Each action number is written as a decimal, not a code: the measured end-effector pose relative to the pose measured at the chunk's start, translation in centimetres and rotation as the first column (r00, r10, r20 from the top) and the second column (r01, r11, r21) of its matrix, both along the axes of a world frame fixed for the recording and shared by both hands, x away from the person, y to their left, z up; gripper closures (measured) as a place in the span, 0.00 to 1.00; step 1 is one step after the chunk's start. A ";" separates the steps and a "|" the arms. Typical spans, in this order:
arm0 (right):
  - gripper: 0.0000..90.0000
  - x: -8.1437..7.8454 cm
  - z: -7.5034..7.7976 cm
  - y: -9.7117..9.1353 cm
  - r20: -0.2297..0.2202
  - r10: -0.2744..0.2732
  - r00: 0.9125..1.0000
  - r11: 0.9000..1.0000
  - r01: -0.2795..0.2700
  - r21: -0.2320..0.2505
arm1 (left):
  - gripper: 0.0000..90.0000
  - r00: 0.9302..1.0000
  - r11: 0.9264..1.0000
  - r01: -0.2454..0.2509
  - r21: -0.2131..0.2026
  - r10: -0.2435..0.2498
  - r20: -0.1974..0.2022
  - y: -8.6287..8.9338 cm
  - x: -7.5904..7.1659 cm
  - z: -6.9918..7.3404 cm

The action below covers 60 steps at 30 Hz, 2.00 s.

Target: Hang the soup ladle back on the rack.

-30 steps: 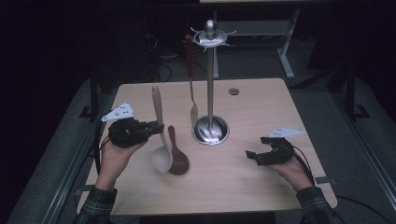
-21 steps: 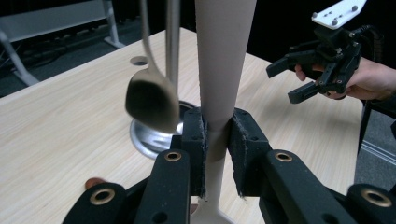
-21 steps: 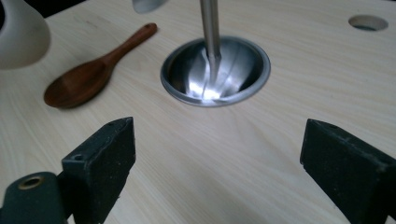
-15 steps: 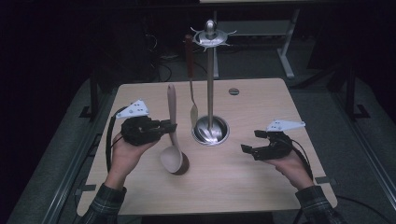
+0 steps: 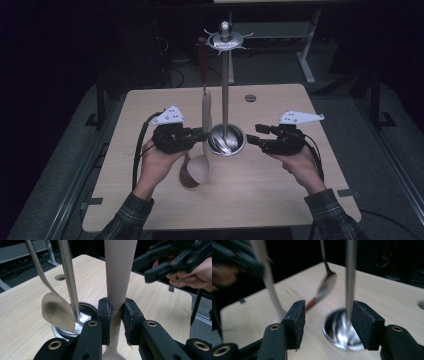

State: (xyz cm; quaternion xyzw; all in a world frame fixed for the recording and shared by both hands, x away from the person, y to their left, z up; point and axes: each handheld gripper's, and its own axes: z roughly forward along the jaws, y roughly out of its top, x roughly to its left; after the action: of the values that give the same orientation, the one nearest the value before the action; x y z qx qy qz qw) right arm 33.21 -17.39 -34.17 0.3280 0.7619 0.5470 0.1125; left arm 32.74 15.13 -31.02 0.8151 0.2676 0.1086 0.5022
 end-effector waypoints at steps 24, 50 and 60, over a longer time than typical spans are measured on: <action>0.69 0.6 2.3 8.0 0.046 0.140 0.989 0.983 -0.144 0.112 | 0.86 0.998 0.998 -0.053 0.029 0.053 0.023 -1.9 -0.3 -1.7; 0.84 1.5 1.7 8.9 0.068 0.182 0.981 0.982 -0.184 0.035 | 0.48 0.999 0.995 0.019 0.099 -0.014 -0.044 0.6 0.0 -2.3; 0.84 2.6 5.1 8.8 0.141 0.253 0.957 0.967 -0.255 -0.007 | 0.40 0.999 0.994 0.035 0.099 -0.031 -0.042 3.0 -0.8 -3.2</action>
State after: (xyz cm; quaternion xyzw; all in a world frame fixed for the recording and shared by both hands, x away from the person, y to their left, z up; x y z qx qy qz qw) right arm 35.84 -8.60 -29.03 0.1888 0.7847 0.5831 0.0929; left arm 31.98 18.16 -34.26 0.8456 0.2583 0.0972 0.4569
